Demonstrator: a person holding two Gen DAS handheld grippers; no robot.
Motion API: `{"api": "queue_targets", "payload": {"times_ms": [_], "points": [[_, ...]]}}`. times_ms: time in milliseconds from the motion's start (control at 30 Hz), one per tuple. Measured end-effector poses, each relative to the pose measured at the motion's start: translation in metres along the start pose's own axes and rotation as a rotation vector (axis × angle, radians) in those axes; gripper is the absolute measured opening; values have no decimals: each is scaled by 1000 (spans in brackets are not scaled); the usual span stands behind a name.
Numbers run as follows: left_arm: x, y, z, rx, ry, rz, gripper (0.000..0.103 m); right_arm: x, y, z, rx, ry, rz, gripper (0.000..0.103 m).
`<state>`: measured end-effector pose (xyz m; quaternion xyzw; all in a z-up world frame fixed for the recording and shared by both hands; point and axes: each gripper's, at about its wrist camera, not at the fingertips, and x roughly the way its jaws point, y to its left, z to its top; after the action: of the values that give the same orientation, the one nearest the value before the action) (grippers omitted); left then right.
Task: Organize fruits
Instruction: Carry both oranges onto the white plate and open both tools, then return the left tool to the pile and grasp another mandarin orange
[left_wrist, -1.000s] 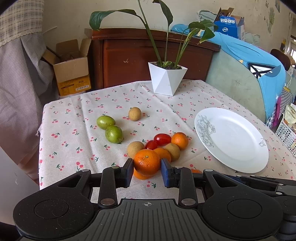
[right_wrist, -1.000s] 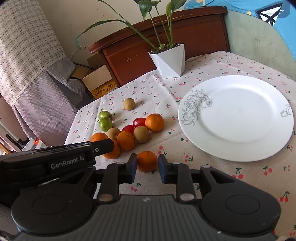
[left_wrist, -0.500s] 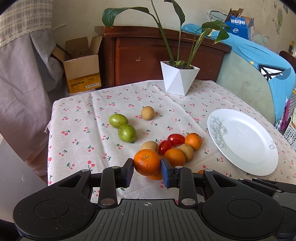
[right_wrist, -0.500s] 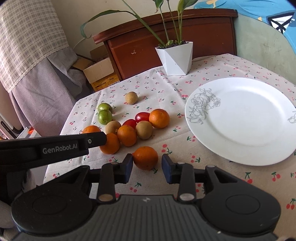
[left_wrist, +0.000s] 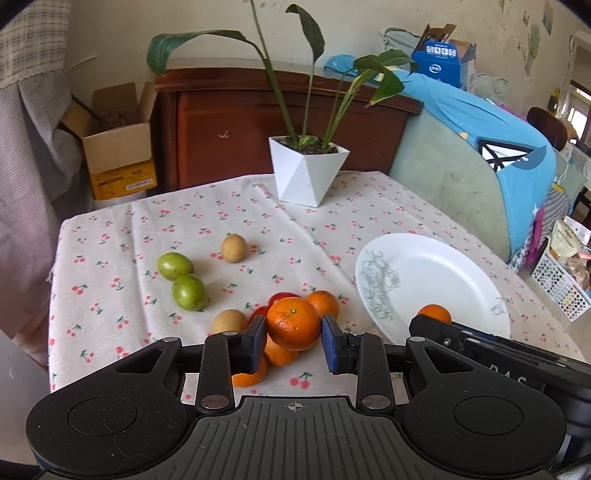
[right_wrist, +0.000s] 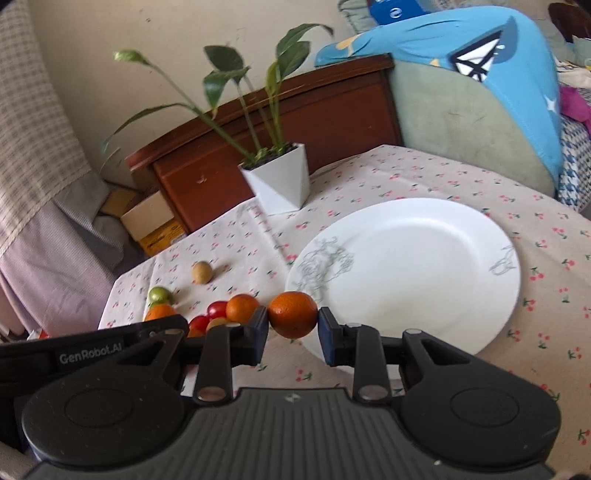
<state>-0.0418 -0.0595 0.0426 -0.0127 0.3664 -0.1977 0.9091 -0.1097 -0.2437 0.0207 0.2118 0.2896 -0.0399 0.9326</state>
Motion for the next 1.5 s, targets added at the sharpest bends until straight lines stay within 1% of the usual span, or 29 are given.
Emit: {"api": "queue_targets", "payload": {"times_ms": [133,333,533,667,733,800,900,933,1033,1100,1233,1367,1500], "points": [[12,-21,8,43,11,-47,29,-3,-23,7,76,-16,-72,29],[30,-49,14,114,24,-93,29,0,-38,7,120,-5,-131,29],[49,-64,12,121,67,-133,29,3,-48,6,162,17,-151,30],[55,-74,11,144,70,-149,28,2,-54,7,206,16,-149,32],[55,-76,12,147,68,-144,31,2,-58,8,227,15,-150,32],[55,-76,13,149,70,-144,31,1,-60,9,246,12,-147,33],[52,-74,15,138,83,-168,33,0,-59,11,249,0,-141,33],[52,-73,15,130,90,-174,36,-1,-58,12,243,-5,-140,33],[48,-69,17,116,98,-150,41,-2,-53,13,228,-4,-121,36],[45,-65,18,113,108,-135,42,-1,-50,13,216,2,-112,36],[39,-57,22,127,123,-112,48,-2,-42,13,185,8,-99,36],[32,-44,28,143,125,-78,50,-2,-33,11,155,18,-72,36],[22,-30,32,170,129,-34,59,1,-22,7,113,42,-45,36]]}}
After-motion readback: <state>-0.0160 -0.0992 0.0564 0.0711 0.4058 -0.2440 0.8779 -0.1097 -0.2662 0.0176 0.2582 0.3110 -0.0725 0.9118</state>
